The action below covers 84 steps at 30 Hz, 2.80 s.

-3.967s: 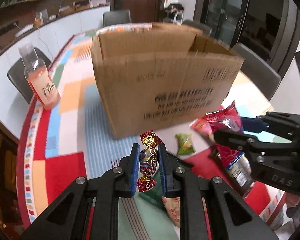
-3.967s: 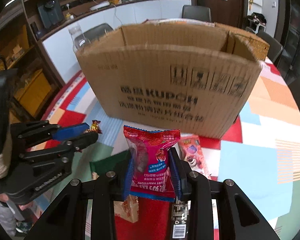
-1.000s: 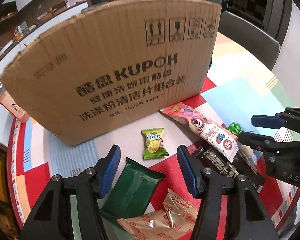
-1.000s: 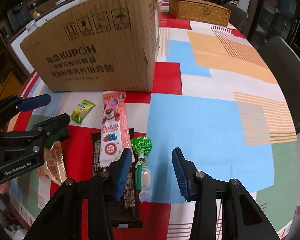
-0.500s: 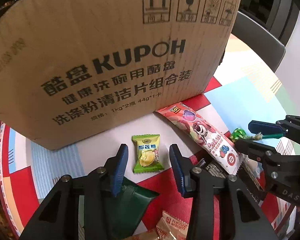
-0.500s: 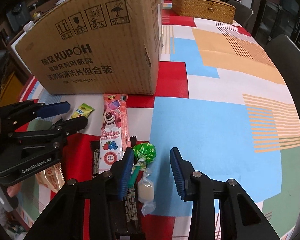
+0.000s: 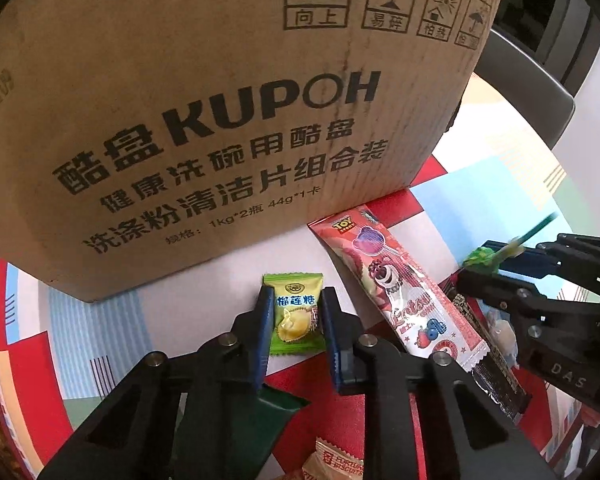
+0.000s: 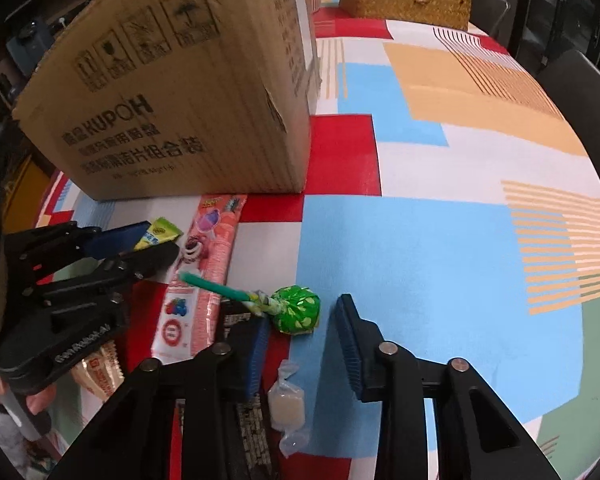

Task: Organize snacks
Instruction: 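Lift both candies over the box and open both tools to drop them, then lower both tools toward the green bar and the Lotso candy stick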

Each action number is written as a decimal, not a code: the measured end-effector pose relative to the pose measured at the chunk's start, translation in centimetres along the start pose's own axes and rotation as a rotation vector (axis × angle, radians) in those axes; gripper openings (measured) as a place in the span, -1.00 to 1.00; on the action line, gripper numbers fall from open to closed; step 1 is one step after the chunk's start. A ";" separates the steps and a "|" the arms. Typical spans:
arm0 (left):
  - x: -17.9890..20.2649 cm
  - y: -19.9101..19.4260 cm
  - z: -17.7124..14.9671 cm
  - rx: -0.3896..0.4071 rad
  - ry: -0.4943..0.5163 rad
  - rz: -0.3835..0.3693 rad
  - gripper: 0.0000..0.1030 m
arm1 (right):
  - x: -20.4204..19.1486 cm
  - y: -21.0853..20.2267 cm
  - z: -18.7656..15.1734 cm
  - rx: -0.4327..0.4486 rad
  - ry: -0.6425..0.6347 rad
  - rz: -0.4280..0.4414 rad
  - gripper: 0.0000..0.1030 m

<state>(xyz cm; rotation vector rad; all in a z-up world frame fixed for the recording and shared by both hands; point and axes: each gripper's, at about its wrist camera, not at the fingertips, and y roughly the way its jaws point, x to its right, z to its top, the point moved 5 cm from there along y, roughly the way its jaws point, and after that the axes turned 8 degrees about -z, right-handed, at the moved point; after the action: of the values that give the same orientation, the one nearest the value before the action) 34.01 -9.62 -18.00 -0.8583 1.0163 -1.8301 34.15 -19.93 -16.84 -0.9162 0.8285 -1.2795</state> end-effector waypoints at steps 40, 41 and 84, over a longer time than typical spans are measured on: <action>0.7 -19.1 1.5 0.413 -0.003 -0.012 -0.56 | -4.5 -13.8 5.2 0.341 -0.077 0.073 -0.47; 0.6 -19.5 1.9 0.427 -0.001 -0.008 -0.56 | -4.6 -14.1 5.8 0.352 -0.077 0.077 -0.47; -1.9 -19.6 3.4 0.428 0.069 0.104 0.03 | -7.0 -13.2 10.0 0.358 -0.121 0.053 -0.16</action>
<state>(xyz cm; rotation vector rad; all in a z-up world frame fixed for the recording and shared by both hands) 30.97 -2.96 0.55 -0.4779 0.6580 -1.9001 36.88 -12.73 -0.57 -0.6719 0.5032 -1.2622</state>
